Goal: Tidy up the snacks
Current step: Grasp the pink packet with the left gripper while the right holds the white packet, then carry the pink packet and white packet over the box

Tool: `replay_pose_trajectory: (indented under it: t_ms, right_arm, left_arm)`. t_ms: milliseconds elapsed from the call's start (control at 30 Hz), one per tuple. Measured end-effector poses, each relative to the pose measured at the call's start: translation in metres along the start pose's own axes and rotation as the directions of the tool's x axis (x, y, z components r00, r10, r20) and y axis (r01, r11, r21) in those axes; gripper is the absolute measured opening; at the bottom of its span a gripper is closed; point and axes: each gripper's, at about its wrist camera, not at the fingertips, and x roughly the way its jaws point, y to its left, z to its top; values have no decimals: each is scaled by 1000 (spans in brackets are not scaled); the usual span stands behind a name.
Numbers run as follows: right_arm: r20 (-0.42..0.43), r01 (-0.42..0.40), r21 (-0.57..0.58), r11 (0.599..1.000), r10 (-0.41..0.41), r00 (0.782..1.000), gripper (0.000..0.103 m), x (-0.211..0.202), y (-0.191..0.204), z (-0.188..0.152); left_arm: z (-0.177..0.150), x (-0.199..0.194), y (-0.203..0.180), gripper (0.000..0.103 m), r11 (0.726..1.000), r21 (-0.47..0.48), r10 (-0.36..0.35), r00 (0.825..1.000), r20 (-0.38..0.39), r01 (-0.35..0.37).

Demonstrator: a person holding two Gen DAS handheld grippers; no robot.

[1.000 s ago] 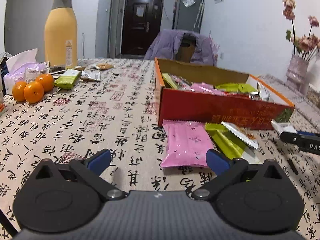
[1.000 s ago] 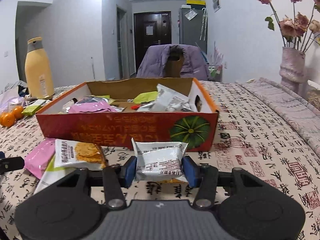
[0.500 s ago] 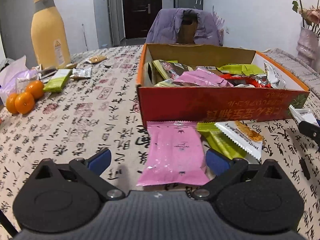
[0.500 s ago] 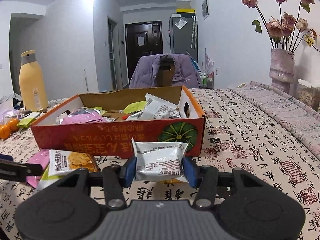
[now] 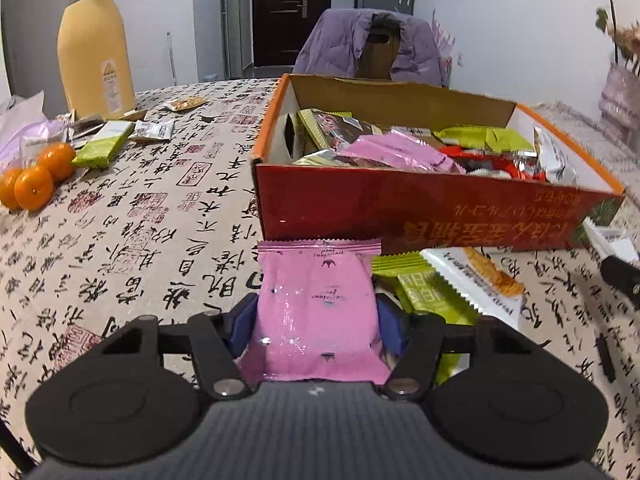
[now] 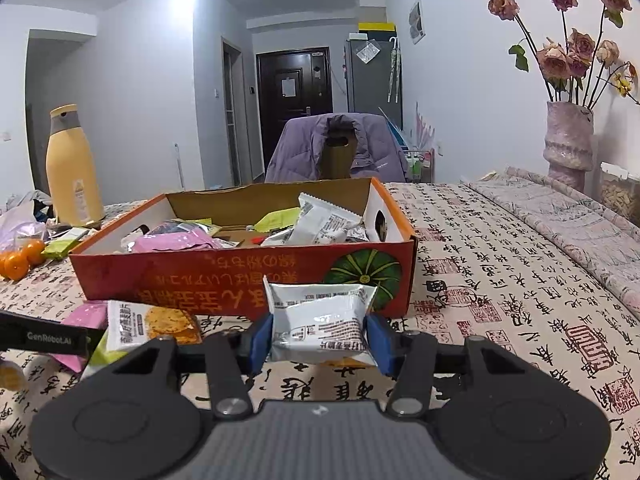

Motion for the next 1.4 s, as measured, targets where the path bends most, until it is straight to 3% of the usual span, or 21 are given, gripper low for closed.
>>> replay_pose_trajectory:
  t_ms: [400, 800, 1067, 1400]
  right_arm:
    - [43, -11, -26, 1000, 12, 999, 50, -7, 4, -1]
    - [141, -34, -79, 996, 44, 989, 50, -26, 17, 30]
    - [153, -45, -88, 995, 58, 986, 50, -3, 16, 65]
    - [131, -42, -81, 996, 52, 990, 50, 50, 19, 93]
  left_arm:
    - [-7, -46, 13, 63, 999, -44, -23, 991, 134, 29]
    - [27, -79, 10, 63, 995, -49, -68, 956, 284, 85]
    - [63, -73, 0, 63, 995, -45, -73, 942, 329, 93]
    - [101, -31, -12, 63, 994, -61, -66, 947, 314, 90]
